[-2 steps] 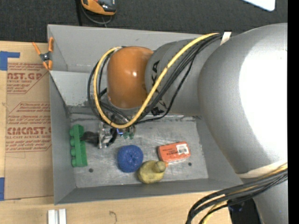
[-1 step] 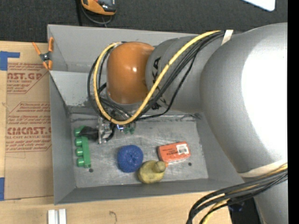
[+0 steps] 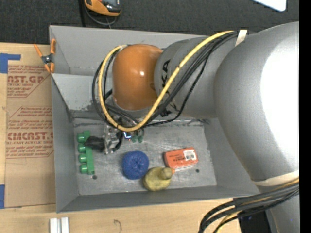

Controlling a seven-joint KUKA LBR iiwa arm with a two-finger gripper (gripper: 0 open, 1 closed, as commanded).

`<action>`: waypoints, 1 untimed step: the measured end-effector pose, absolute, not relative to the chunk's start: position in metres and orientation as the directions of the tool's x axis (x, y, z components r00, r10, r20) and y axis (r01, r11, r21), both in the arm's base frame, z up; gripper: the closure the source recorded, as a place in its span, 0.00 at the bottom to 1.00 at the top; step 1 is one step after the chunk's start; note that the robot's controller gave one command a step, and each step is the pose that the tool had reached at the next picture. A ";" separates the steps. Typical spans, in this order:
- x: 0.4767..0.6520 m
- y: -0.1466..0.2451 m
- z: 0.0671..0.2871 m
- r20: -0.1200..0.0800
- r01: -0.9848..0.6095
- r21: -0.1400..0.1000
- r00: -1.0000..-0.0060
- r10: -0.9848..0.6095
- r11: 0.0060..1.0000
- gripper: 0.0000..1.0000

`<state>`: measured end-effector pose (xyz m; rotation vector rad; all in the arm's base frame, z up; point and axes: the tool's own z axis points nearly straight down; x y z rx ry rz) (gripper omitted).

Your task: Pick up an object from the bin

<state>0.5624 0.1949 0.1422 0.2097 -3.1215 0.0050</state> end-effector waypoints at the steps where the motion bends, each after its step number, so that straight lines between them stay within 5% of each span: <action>1: 0.573 0.180 0.226 -0.003 -0.064 0.001 -0.998 -0.064 0.998 1.00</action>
Offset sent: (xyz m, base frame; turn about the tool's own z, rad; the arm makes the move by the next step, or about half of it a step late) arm 0.0000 0.0000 0.0000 0.0000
